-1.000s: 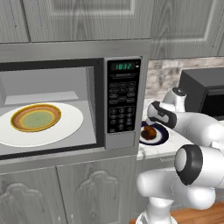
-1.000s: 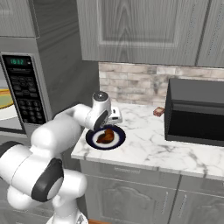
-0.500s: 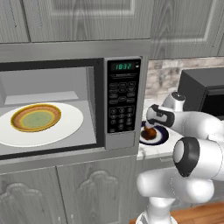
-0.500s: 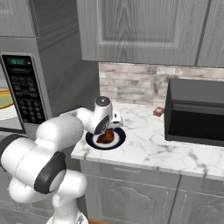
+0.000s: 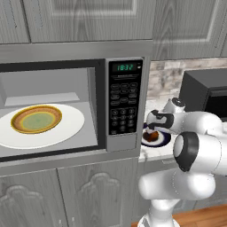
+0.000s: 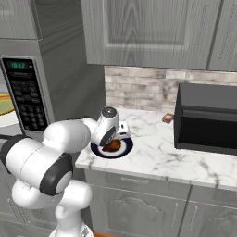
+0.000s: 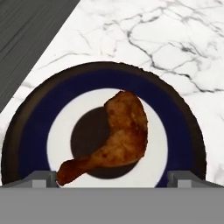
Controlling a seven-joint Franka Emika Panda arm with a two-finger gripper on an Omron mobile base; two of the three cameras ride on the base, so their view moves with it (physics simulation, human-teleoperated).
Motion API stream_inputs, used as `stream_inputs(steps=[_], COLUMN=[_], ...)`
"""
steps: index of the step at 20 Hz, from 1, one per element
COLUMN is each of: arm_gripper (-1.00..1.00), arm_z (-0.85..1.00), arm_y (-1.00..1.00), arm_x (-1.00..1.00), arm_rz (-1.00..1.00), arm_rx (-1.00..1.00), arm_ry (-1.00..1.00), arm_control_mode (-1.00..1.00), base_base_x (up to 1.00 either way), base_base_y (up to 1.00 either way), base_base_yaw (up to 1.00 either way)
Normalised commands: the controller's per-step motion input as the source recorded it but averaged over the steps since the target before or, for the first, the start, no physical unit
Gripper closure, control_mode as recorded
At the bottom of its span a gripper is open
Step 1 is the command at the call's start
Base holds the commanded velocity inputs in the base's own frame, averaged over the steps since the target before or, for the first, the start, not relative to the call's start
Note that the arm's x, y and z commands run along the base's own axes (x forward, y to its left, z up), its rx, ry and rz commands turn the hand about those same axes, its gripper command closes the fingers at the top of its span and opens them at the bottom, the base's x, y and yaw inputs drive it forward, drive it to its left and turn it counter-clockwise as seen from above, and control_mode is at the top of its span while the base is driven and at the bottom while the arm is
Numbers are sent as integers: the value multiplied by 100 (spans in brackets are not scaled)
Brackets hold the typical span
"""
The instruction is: Pick the chicken drumstick from the counter and place it in the microwave. Then turn on the microwave.
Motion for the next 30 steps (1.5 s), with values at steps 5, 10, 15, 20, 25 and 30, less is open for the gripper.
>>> stream_inputs(steps=[5,10,15,20,25,30], arm_gripper=[-100,-100,-100,-100,-100,-100], arm_z=[-11,-10,-14,-19,-16,-17], arm_y=[0,0,0,0,0,0], arm_x=[21,26,23,16,14,8], arm_rz=[0,0,0,0,0,0], arm_rx=[0,0,0,0,0,0], arm_ry=[0,0,0,0,0,0], arm_control_mode=[-100,-100,-100,-100,-100,-100], base_base_x=[0,0,0,0,0,0], base_base_y=[0,0,0,0,0,0], base_base_yaw=[0,0,0,0,0,0])
